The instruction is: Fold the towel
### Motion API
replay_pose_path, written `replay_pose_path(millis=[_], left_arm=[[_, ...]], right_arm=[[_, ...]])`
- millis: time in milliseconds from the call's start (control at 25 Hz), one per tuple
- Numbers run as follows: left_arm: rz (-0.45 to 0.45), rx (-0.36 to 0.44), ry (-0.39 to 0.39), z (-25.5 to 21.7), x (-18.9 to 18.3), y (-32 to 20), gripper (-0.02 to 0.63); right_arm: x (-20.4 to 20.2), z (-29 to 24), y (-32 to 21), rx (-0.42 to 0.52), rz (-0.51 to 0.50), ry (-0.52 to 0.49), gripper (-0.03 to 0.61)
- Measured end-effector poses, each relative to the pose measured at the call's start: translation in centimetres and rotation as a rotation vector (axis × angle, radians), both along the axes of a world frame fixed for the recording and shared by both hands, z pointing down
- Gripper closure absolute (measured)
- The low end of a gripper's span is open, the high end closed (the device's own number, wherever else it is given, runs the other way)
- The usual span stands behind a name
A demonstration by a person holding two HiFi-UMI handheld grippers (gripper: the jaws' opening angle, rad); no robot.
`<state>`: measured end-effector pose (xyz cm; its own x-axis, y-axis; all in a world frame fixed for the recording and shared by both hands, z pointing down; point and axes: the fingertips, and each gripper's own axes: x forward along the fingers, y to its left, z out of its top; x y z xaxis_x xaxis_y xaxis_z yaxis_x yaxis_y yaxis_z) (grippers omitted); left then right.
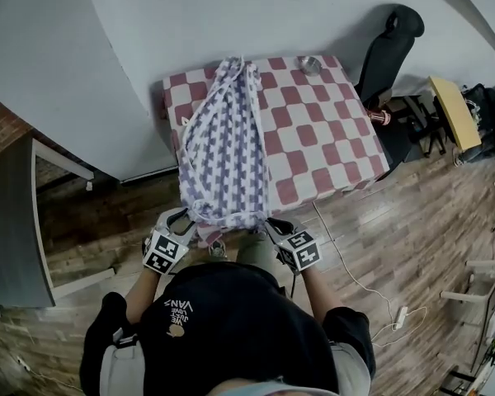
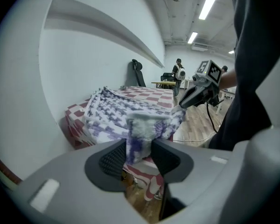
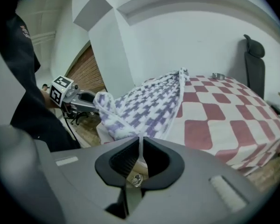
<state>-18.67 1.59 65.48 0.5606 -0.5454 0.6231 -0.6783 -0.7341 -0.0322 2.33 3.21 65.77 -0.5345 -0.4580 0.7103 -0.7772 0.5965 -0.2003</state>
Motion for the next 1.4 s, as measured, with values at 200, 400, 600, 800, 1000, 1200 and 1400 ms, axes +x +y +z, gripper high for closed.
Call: replay_pose_path(millis=[200,400,600,800,1000,1200,1400], left_arm=[[-0.004,0.058,0.059,-3.5,-1.2,-3.7,0.434],[-0.084,0.112,0.023,-6.8,-4.1,-9.1,0.434],[-0.252,0.215,-0.021,-8.4,-4.2,-17.1,0.434],[-0.333,0.263,-0.043,-8.5,-1.3,-24.0,0.434],[-0.323,0.268,-0.066,-8.7,1.5,-30.6,0.434],[-0.276,0.254,-0.128,-7.9,3.8,-36.7,0.434],[-0.159,0.191,-0.215,-4.9,7.5,-41.1,0.434]], right_arm=[[1.6,-2.6,-4.6,0.067,0.069,-0.029,0.493],[3.4,-6.9,-11.6,0.137,0.115,-0.073,0.442],[5.7,-8.5,-21.8,0.209,0.202,-0.042,0.442],[4.7,-8.2,-30.8,0.223,0.194,-0.025,0.442],[2.4,-6.7,-37.3,0.194,0.164,-0.025,0.440],[-0.2,-4.6,-41.3,0.180,0.155,-0.013,0.420],[-2.4,-1.8,-44.6,0.142,0.145,-0.007,0.362]])
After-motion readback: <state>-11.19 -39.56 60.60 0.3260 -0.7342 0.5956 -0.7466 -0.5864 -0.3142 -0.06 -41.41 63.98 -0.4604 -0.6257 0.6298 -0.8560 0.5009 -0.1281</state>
